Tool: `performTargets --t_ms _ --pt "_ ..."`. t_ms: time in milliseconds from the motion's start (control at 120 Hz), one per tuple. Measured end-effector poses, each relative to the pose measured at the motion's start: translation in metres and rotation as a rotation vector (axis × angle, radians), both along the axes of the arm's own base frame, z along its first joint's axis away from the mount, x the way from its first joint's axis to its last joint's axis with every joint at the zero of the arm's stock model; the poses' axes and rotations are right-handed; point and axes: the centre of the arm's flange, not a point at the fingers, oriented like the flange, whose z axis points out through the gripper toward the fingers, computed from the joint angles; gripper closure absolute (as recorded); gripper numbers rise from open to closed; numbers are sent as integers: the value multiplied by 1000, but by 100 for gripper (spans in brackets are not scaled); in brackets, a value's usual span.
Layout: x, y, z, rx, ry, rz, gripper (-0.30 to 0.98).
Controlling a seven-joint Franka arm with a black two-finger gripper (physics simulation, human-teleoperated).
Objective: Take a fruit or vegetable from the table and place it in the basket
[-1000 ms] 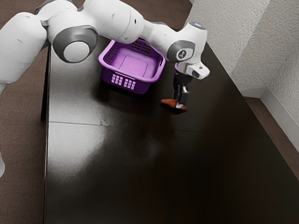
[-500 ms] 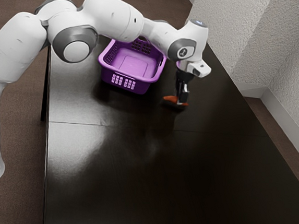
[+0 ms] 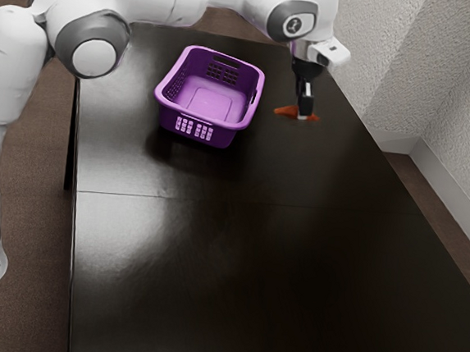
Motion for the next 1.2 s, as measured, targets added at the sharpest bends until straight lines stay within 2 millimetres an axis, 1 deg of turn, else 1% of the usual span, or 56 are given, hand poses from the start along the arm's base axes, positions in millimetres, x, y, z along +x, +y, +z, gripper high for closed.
performTargets --t_ms 75,133,192,283,333,575,717,792,875,1017,1033,1117,1200 --pt "-11 1 14 11 4 0 53" --pt "-18 5 21 18 11 8 53" --pt "-25 17 25 23 25 28 53" --pt "-41 48 28 30 48 84 53" --pt "-48 62 26 30 62 109 53" --pt "-74 117 16 32 116 207 53" --pt "-89 144 13 35 131 254 53" --pt "-95 152 12 34 137 269 53" --pt "-104 167 13 36 141 295 53" --pt "-106 170 13 34 146 296 53" --pt "-106 170 13 34 146 295 51" --pt "-106 169 12 27 147 291 28" --pt "-106 169 12 24 147 288 16"
